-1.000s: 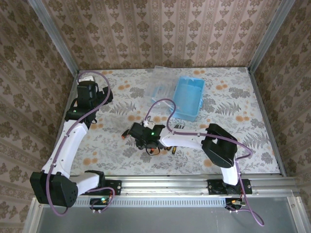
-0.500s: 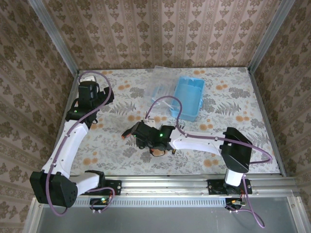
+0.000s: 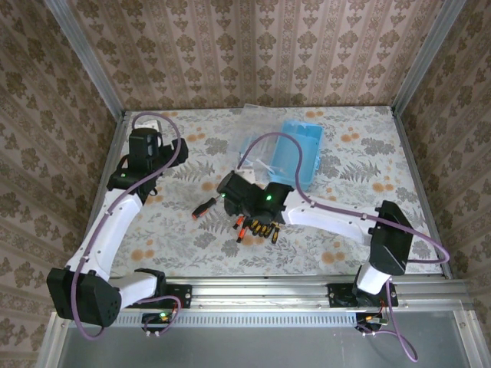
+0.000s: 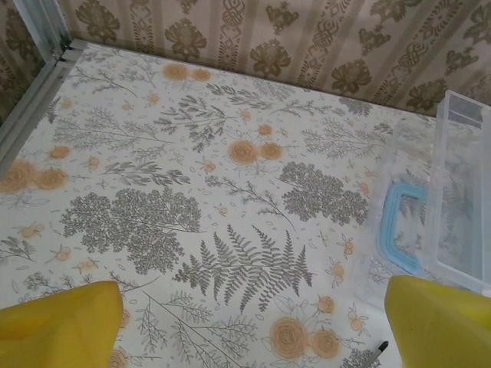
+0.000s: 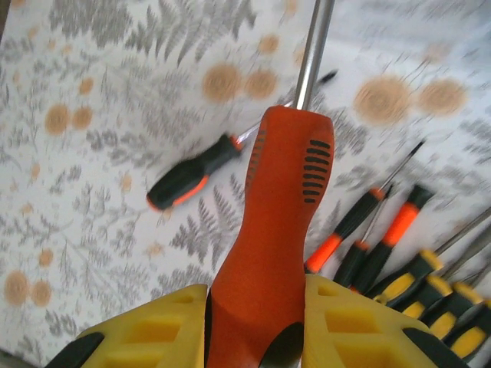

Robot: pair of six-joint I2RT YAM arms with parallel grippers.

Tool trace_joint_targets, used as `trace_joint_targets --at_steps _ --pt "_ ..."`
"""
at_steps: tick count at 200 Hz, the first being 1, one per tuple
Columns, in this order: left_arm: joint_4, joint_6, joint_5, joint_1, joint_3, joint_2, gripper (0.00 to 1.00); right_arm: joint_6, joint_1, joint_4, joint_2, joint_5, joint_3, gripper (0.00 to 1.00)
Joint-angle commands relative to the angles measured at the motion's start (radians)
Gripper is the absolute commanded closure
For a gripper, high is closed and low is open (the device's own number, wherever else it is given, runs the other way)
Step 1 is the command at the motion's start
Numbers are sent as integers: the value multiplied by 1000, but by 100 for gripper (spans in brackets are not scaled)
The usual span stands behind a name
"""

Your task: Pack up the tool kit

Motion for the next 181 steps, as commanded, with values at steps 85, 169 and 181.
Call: trace_joint_targets --at_steps 85,169,181 --pt "48 -40 165 -72 -3 56 11 -212 -532 -7 -118 -78 -46 75" --pt "39 -11 131 -97 0 58 11 -308 -731 82 126 -287 -30 75" --pt "37 -6 125 -99 2 57 11 -302 -735 92 148 -306 -29 75"
